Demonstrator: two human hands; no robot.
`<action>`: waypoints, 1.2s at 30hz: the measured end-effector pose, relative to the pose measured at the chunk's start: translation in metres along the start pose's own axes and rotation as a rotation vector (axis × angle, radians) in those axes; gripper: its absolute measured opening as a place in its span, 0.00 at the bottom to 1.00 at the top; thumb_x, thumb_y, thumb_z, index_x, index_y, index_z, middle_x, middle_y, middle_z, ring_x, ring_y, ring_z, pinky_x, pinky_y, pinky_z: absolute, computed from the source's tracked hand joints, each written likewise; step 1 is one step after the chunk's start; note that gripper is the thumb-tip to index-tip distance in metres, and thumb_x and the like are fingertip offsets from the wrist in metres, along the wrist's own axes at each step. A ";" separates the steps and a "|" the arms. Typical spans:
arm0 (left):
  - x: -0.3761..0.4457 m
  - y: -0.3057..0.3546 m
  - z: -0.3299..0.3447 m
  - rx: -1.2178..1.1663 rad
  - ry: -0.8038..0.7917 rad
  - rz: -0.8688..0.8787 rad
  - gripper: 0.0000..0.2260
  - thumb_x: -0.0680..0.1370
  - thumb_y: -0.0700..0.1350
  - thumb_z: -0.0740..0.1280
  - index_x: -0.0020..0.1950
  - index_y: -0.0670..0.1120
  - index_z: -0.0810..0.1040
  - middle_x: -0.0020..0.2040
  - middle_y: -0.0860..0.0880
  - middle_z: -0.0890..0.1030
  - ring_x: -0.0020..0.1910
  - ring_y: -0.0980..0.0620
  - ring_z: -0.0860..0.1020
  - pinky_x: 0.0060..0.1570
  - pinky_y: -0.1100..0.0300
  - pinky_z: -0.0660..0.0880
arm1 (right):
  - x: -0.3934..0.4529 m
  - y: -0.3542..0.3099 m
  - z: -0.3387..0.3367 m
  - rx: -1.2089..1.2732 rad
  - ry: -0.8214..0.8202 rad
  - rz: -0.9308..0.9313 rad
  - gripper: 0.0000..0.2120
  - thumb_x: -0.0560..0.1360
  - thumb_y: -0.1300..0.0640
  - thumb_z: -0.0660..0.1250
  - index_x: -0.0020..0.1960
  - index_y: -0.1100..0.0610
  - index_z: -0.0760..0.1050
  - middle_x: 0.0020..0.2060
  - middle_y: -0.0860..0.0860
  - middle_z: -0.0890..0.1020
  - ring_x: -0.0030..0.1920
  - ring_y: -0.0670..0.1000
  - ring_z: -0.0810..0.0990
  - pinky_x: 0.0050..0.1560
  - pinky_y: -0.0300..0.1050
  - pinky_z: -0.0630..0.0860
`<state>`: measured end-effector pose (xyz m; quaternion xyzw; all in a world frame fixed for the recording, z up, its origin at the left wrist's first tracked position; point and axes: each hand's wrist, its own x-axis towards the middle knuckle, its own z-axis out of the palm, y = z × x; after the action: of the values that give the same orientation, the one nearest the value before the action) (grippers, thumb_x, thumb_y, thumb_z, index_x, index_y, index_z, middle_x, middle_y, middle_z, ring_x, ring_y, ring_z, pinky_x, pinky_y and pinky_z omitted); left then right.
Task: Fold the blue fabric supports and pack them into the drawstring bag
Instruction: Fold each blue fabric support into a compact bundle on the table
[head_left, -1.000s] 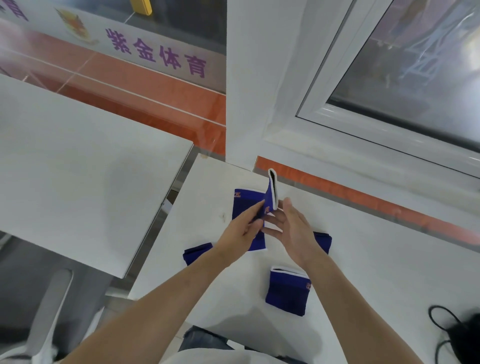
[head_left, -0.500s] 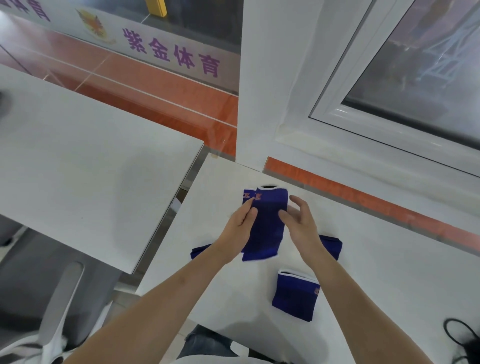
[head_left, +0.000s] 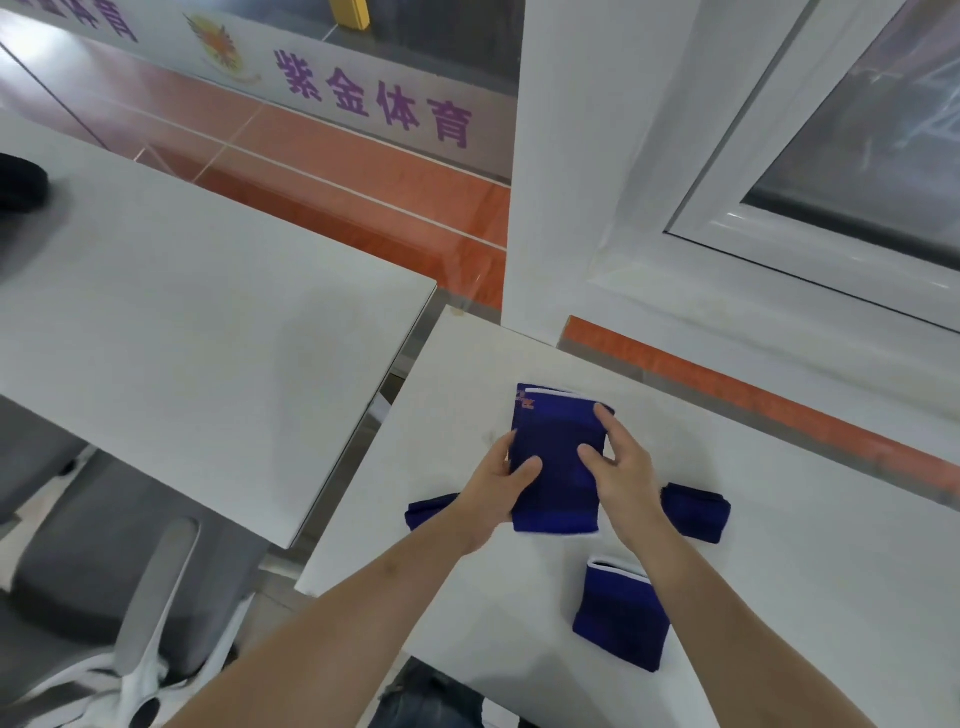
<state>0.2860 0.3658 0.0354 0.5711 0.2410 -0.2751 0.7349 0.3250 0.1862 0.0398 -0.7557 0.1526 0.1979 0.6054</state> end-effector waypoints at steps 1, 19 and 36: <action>0.002 -0.006 -0.001 0.030 0.013 -0.011 0.21 0.82 0.47 0.68 0.74 0.56 0.68 0.68 0.51 0.79 0.65 0.48 0.80 0.60 0.41 0.80 | 0.004 0.002 0.000 -0.024 -0.002 -0.002 0.25 0.84 0.58 0.64 0.77 0.40 0.67 0.63 0.42 0.79 0.57 0.46 0.82 0.40 0.38 0.82; 0.020 -0.040 -0.009 0.660 0.139 0.198 0.27 0.84 0.39 0.62 0.81 0.57 0.62 0.75 0.57 0.69 0.66 0.59 0.71 0.61 0.73 0.72 | 0.064 0.040 -0.002 -0.611 -0.122 -0.217 0.37 0.83 0.55 0.67 0.80 0.34 0.50 0.79 0.44 0.65 0.65 0.54 0.77 0.63 0.57 0.79; 0.032 -0.047 -0.004 0.926 0.222 0.158 0.27 0.85 0.38 0.60 0.83 0.49 0.57 0.83 0.52 0.54 0.80 0.52 0.59 0.75 0.57 0.66 | 0.074 0.048 0.002 -0.705 -0.151 -0.181 0.36 0.83 0.59 0.66 0.83 0.46 0.51 0.82 0.48 0.58 0.68 0.55 0.77 0.65 0.51 0.77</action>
<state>0.2770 0.3560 -0.0202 0.8807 0.1259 -0.2345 0.3917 0.3675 0.1780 -0.0371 -0.9114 -0.0374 0.2392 0.3327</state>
